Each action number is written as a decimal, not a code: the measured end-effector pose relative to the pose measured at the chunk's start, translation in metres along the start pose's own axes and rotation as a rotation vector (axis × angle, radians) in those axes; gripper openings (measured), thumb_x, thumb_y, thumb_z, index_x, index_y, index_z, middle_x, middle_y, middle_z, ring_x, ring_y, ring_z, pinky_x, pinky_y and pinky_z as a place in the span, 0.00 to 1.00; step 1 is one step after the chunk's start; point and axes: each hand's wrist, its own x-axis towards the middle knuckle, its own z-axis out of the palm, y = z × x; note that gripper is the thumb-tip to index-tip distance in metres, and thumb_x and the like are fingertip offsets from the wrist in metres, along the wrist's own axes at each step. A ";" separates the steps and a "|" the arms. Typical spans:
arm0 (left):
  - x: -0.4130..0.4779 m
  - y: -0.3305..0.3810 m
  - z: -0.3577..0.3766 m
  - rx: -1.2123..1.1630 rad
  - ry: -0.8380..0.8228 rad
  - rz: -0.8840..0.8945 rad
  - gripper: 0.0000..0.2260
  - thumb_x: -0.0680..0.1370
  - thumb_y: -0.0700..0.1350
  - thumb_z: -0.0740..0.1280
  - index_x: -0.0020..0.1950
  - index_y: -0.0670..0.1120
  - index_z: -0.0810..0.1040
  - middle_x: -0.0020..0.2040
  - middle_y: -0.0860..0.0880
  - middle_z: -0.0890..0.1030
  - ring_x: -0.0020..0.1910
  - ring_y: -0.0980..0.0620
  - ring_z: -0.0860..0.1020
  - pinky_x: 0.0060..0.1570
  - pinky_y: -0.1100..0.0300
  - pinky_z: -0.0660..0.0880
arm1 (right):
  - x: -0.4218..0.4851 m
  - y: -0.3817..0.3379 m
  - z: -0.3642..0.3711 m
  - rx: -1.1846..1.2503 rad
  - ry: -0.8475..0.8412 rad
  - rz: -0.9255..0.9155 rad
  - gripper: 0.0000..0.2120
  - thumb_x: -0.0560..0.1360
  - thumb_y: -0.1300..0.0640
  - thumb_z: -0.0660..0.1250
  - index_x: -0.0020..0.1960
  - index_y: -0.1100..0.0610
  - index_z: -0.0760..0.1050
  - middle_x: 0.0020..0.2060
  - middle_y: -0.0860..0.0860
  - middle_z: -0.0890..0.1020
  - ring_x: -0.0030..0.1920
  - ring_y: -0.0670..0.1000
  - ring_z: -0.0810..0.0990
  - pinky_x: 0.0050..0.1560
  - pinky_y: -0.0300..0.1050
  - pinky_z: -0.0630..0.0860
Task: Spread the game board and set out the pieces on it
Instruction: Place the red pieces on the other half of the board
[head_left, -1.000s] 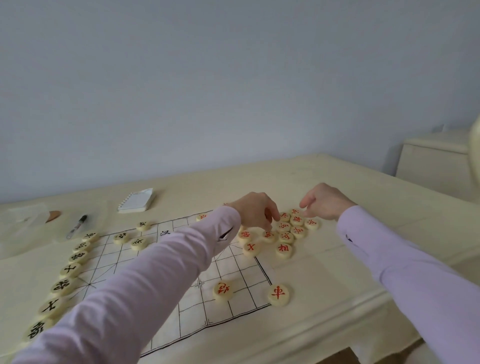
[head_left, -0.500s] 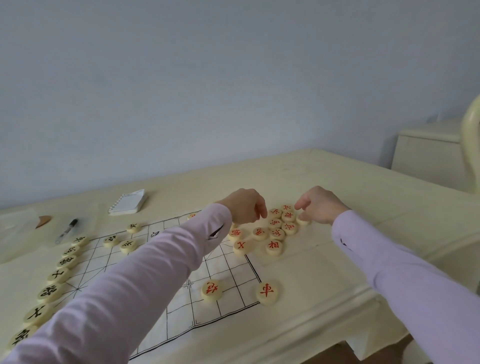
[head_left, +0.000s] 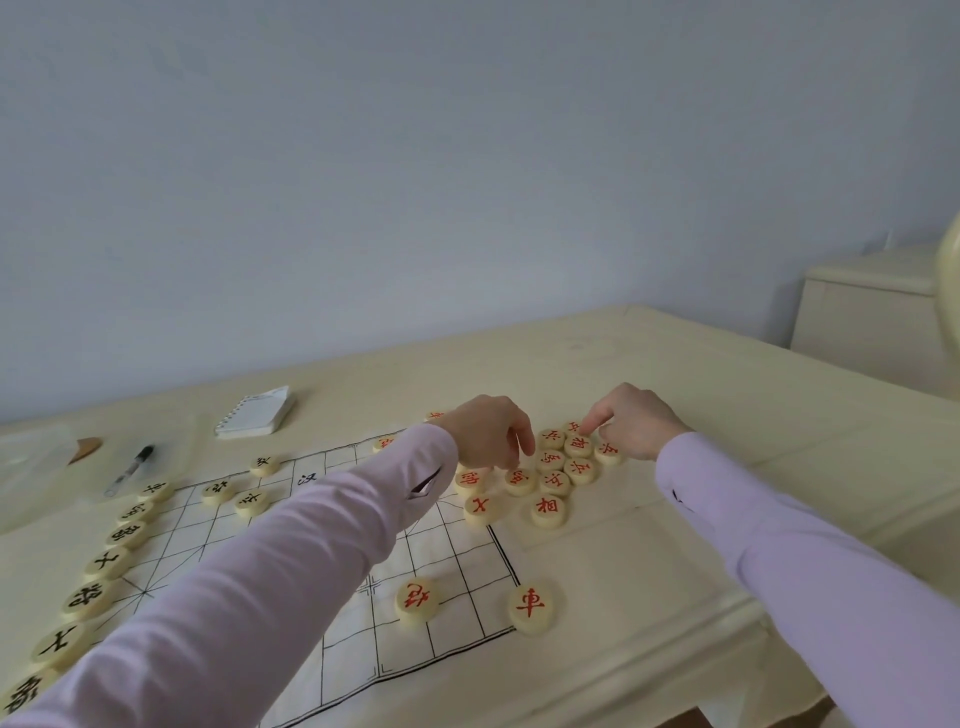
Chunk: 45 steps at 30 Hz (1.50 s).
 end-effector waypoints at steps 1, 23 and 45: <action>0.001 0.000 0.000 -0.007 0.020 0.003 0.14 0.74 0.35 0.63 0.56 0.47 0.79 0.46 0.51 0.79 0.39 0.51 0.77 0.39 0.63 0.75 | 0.002 0.000 0.000 0.001 -0.018 -0.016 0.19 0.76 0.68 0.59 0.58 0.52 0.80 0.61 0.51 0.79 0.58 0.53 0.77 0.54 0.40 0.72; -0.004 -0.001 -0.004 -0.109 0.006 0.186 0.06 0.75 0.42 0.68 0.50 0.49 0.82 0.38 0.56 0.78 0.34 0.55 0.77 0.36 0.69 0.73 | 0.014 -0.006 0.008 -0.092 -0.098 -0.053 0.17 0.69 0.55 0.73 0.58 0.52 0.80 0.53 0.50 0.82 0.54 0.52 0.79 0.54 0.44 0.76; -0.026 0.009 0.012 -0.320 0.032 0.150 0.13 0.72 0.49 0.73 0.52 0.45 0.79 0.41 0.51 0.81 0.36 0.54 0.78 0.39 0.59 0.76 | -0.007 0.012 -0.005 0.755 0.217 0.119 0.15 0.69 0.59 0.74 0.53 0.64 0.80 0.48 0.54 0.81 0.51 0.52 0.79 0.50 0.42 0.74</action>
